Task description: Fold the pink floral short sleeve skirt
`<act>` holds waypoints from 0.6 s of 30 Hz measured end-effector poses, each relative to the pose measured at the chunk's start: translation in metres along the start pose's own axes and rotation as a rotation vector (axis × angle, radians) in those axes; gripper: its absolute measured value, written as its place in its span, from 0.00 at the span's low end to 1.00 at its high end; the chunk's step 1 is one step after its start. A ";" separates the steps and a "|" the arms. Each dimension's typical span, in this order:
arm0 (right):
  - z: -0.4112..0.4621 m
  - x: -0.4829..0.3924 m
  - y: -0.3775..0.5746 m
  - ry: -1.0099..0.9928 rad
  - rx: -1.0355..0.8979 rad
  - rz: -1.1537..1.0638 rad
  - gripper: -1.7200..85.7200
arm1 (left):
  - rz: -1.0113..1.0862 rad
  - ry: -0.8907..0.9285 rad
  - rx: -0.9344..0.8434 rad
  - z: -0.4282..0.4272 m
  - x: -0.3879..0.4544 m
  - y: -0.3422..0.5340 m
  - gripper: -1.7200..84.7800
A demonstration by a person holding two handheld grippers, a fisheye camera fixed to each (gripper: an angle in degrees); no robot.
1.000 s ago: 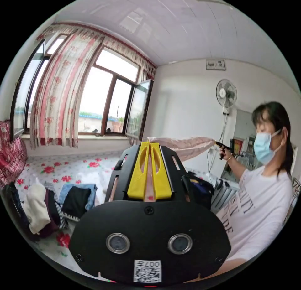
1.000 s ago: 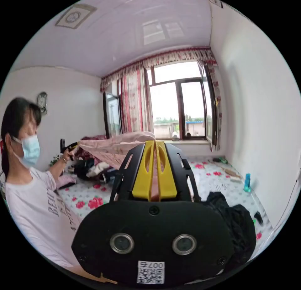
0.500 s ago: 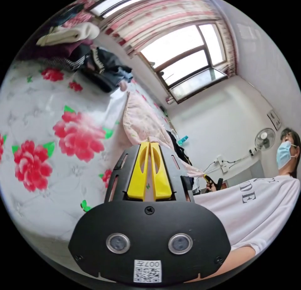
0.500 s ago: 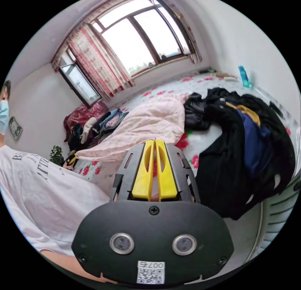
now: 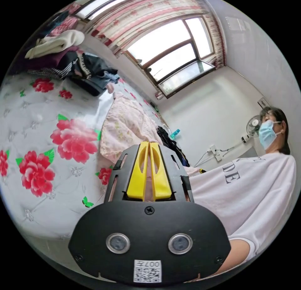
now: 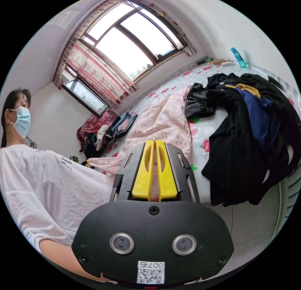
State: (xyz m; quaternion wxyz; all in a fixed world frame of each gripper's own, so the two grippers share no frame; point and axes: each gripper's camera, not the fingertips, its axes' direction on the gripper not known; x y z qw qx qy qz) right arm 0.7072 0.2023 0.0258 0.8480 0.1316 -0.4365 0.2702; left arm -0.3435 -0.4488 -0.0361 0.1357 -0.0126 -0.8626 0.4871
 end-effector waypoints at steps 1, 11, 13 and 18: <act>-0.005 -0.003 -0.005 -0.003 0.008 -0.006 0.02 | 0.039 0.015 -0.002 -0.004 0.004 -0.006 0.01; -0.051 -0.001 -0.055 0.022 0.052 0.130 0.02 | -0.062 0.094 0.041 -0.035 -0.052 0.001 0.01; -0.053 0.000 -0.067 0.020 0.035 0.150 0.02 | -0.079 0.118 0.061 -0.041 -0.061 0.003 0.01; -0.054 -0.001 -0.113 -0.008 0.013 0.154 0.02 | -0.095 0.132 0.091 -0.046 -0.083 -0.004 0.01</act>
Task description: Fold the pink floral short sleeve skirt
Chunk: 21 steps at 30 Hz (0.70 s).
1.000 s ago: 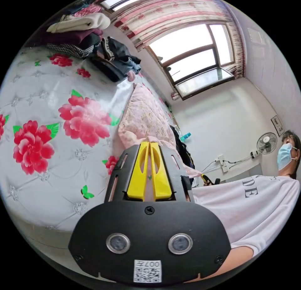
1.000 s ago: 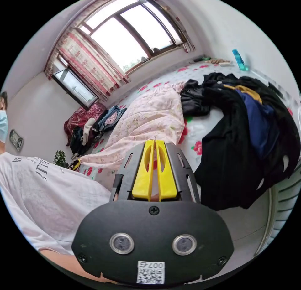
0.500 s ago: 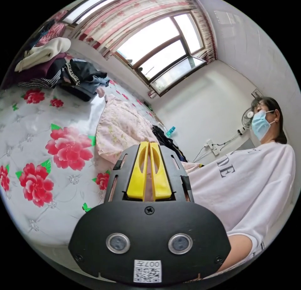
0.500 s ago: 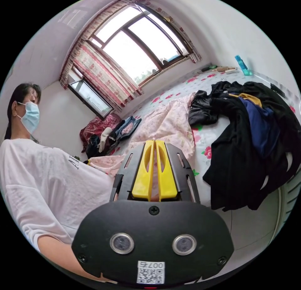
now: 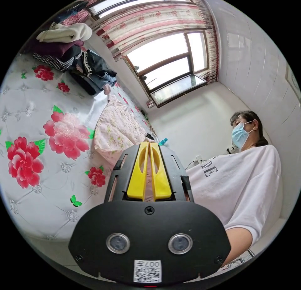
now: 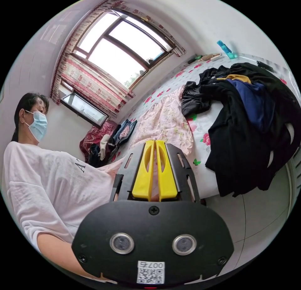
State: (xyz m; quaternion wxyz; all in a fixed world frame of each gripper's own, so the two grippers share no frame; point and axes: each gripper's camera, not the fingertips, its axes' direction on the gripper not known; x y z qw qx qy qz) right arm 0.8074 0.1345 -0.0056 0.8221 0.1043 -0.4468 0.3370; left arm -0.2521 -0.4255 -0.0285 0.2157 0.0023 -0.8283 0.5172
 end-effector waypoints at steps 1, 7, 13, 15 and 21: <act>0.001 -0.001 -0.007 0.000 -0.001 -0.004 0.02 | 0.006 -0.002 -0.010 0.004 -0.005 -0.008 0.01; 0.041 0.001 -0.122 -0.028 -0.054 -0.047 0.02 | -0.019 -0.027 -0.115 0.075 -0.060 -0.102 0.01; 0.148 0.028 -0.258 0.083 -0.098 -0.013 0.03 | -0.110 -0.192 -0.142 0.190 -0.135 -0.204 0.03; 0.188 0.053 -0.292 0.101 -0.104 0.081 0.04 | -0.212 -0.236 -0.105 0.212 -0.162 -0.218 0.05; 0.231 0.082 -0.307 0.181 -0.181 0.167 0.08 | -0.293 -0.361 -0.144 0.231 -0.216 -0.219 0.10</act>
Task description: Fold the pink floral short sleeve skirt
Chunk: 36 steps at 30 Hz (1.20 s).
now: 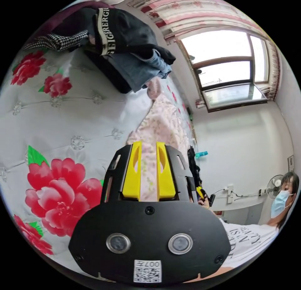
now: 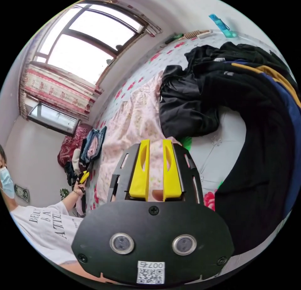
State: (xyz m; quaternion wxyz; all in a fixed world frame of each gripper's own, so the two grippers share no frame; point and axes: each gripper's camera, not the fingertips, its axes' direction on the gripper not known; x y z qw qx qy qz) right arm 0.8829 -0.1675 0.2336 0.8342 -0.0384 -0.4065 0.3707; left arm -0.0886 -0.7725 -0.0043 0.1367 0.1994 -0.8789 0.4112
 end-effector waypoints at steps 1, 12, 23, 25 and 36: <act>0.002 0.001 0.003 0.008 -0.023 -0.001 0.08 | 0.016 -0.025 -0.021 0.001 -0.008 0.008 0.10; -0.017 0.012 0.106 0.084 -0.208 0.045 0.13 | 0.196 -0.203 -0.284 0.042 -0.018 0.102 0.14; 0.021 -0.021 0.107 0.100 -0.400 0.011 0.03 | 0.089 -0.166 -0.449 0.116 -0.039 0.091 0.01; 0.002 -0.034 0.107 0.072 -0.356 -0.021 0.03 | 0.093 -0.122 -0.414 0.107 -0.036 0.088 0.01; -0.122 -0.057 0.171 -0.109 -0.189 -0.003 0.02 | 0.159 -0.048 -0.200 0.002 -0.018 0.122 0.01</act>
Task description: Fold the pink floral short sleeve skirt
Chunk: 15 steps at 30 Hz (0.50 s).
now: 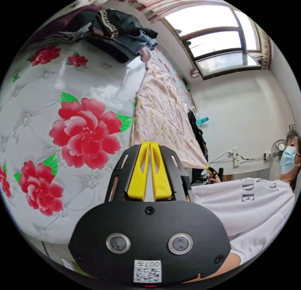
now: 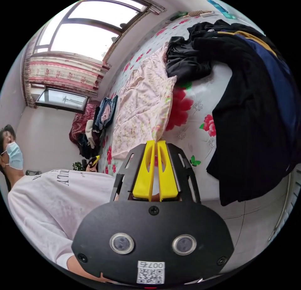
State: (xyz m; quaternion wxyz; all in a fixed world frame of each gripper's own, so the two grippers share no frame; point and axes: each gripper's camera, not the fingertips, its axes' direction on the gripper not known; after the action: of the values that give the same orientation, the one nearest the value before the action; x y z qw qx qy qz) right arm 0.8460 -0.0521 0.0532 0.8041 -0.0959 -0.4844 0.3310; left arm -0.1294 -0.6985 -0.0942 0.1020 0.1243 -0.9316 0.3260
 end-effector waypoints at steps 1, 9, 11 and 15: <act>0.000 0.000 0.004 0.005 0.002 0.001 0.02 | 0.007 -0.052 -0.013 0.002 0.002 0.007 0.02; 0.041 0.010 0.030 0.067 -0.076 0.035 0.02 | 0.062 -0.071 -0.106 0.088 0.020 0.001 0.15; 0.047 0.009 0.036 0.083 -0.098 0.033 0.02 | 0.068 -0.127 -0.241 0.126 0.024 -0.004 0.17; 0.052 0.012 0.057 0.084 -0.103 0.051 0.02 | 0.091 -0.211 -0.266 0.147 0.041 -0.005 0.15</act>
State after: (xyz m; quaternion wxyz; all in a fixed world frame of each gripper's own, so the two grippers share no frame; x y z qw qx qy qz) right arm 0.7815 -0.0096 0.0616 0.8090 -0.1634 -0.4640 0.3217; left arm -0.1829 -0.8016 -0.1930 0.0045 0.1011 -0.9767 0.1895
